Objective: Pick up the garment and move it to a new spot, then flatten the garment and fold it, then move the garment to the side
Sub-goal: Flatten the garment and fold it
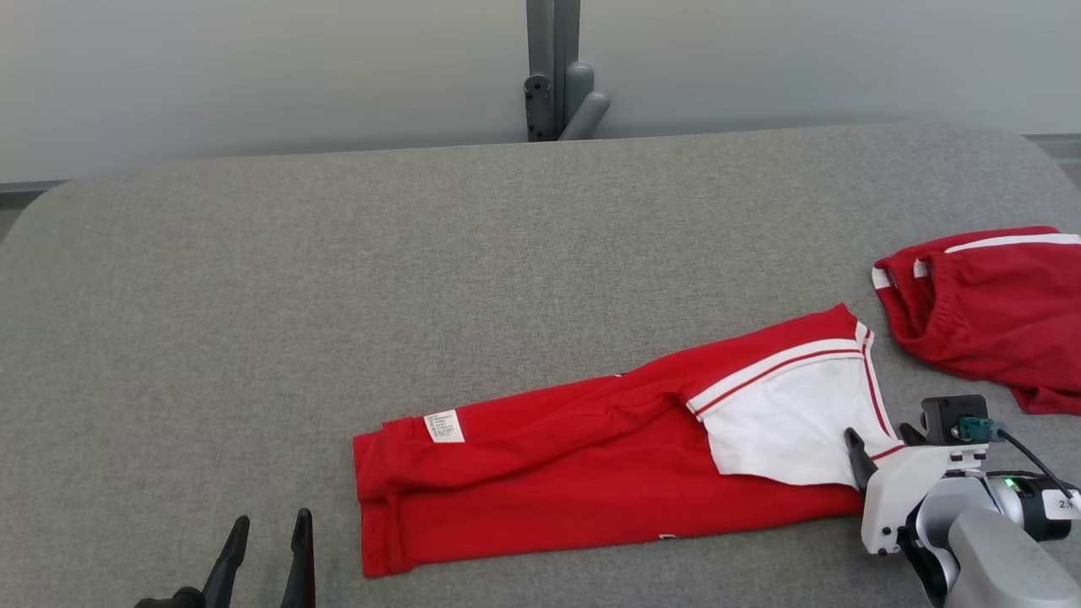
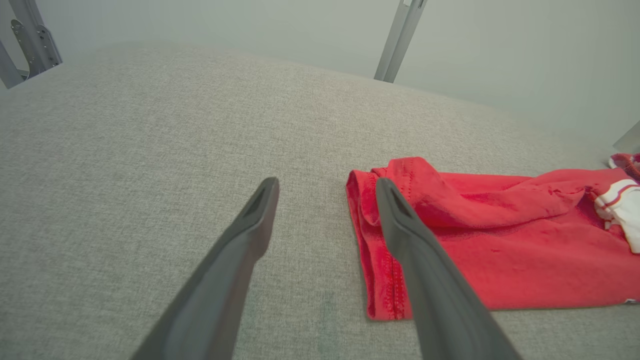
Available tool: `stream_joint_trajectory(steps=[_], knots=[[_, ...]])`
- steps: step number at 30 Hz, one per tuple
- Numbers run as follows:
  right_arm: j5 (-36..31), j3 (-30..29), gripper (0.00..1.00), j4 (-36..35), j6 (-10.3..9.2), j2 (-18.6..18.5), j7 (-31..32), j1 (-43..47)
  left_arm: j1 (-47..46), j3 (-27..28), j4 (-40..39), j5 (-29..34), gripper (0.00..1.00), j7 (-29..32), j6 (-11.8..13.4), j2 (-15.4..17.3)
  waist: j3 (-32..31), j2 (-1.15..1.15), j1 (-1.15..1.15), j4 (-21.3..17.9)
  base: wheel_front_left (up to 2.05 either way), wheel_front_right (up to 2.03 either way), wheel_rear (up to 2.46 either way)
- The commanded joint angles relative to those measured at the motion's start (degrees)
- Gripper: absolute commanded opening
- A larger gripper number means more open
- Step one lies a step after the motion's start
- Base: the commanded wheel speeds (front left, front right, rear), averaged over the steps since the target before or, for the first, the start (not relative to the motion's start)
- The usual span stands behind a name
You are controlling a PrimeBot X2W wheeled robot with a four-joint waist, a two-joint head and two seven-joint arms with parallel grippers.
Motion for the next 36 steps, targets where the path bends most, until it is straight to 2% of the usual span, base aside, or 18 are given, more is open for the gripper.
stream_joint_trajectory(steps=[1, 6, 7, 8, 9, 10, 11, 18, 21, 22, 26, 31, 33, 36], knots=[[0.64, 0.72, 1.00, 0.92, -0.07, 0.01, 0.40, -0.61, -0.97, -0.09, -0.02, -0.71, 1.00, -0.16, 0.05, 0.57, 0.27, 0.59, 0.00, 0.14, 0.00, 0.00, 0.00], [5.09, 3.97, 1.00, 3.39, -0.03, 0.35, -0.14, -1.04, -1.58, -0.14, 0.22, -0.84, 1.00, -0.16, 0.05, 0.44, 0.94, 0.59, 0.00, 0.62, 0.00, 0.00, 0.00], [6.38, 4.29, 0.95, 3.70, -0.04, 0.40, -0.24, -1.32, -1.82, -0.23, 0.33, -0.81, 1.00, -0.16, 0.05, 0.54, 1.17, 0.59, 0.00, 0.68, 0.00, 0.00, 0.00], [7.58, 4.36, 0.74, 4.00, -0.04, 0.47, -0.31, -1.65, -1.99, -0.28, 0.49, -0.93, 1.00, -0.16, 0.05, 0.66, 1.39, 0.59, 0.00, 0.70, 0.00, 0.00, 0.00], [8.68, 4.58, 0.47, 4.24, -0.04, 0.55, -0.31, -1.89, -2.15, -0.38, 0.69, -1.02, 1.00, -0.16, 0.05, 0.74, 1.54, 0.59, 0.00, 0.70, 0.00, 0.00, 0.00], [10.03, 4.72, 0.29, 4.49, -0.04, 0.64, -0.27, -2.12, -2.33, -0.44, 0.82, -1.08, 1.00, -0.16, 0.05, 0.82, 1.67, 0.59, 0.00, 0.70, 0.00, 0.00, 0.00], [11.29, 4.96, 0.00, 4.47, -0.04, 0.72, -0.37, -2.41, -2.57, -0.52, 0.93, -1.14, 1.00, -0.16, 0.05, 0.88, 1.78, 0.59, 0.00, 0.73, 0.00, 0.00, 0.00], [19.05, 8.11, 0.00, -0.52, -0.05, -1.56, -3.35, -5.45, -2.64, -0.40, 1.36, -1.28, 1.00, -0.16, 0.05, 0.53, 1.56, 0.59, 0.00, 0.78, 0.00, 0.00, 0.00], [22.66, 10.44, 0.00, -4.61, -0.07, -4.62, -3.08, -5.66, -1.94, 0.05, 1.30, -1.18, 1.00, -0.16, 0.05, 0.13, 1.27, 0.59, 0.00, 0.55, 0.00, 0.00, 0.00], [22.66, 10.44, 0.00, -4.61, -0.07, -4.62, -3.08, -5.66, -1.94, 0.05, 1.30, -1.18, 1.00, -0.16, 0.05, 0.13, 1.27, 0.59, 0.00, 0.55, 0.00, 0.00, 0.00], [27.22, 11.72, 0.00, -9.48, -0.08, -11.12, -1.93, -5.09, -1.34, 0.33, 1.16, -0.93, 1.00, -0.16, 0.05, -0.70, 1.00, 0.59, 0.00, 0.47, 0.00, 0.00, 0.00], [29.79, 10.14, 0.00, -11.99, -0.07, -19.39, -2.09, -4.19, -1.32, 0.22, 1.23, -1.08, 1.00, -0.16, 0.05, -1.44, 0.72, 0.59, 0.00, 1.02, 0.00, 0.00, 0.00], [29.11, 10.60, 0.00, -13.43, -0.07, -21.29, -1.59, -3.94, -1.14, 0.23, 1.33, -1.10, 1.00, -0.16, 0.05, -1.68, 0.58, 0.59, 0.00, 1.19, 0.00, 0.00, 0.00], [27.77, 13.96, 0.00, -18.57, -0.05, -21.59, 0.84, -3.40, -0.94, 0.49, 1.39, -1.20, 1.00, -0.16, 0.05, -2.04, 0.38, 0.59, 0.00, 1.33, 0.00, 0.00, 0.00]])
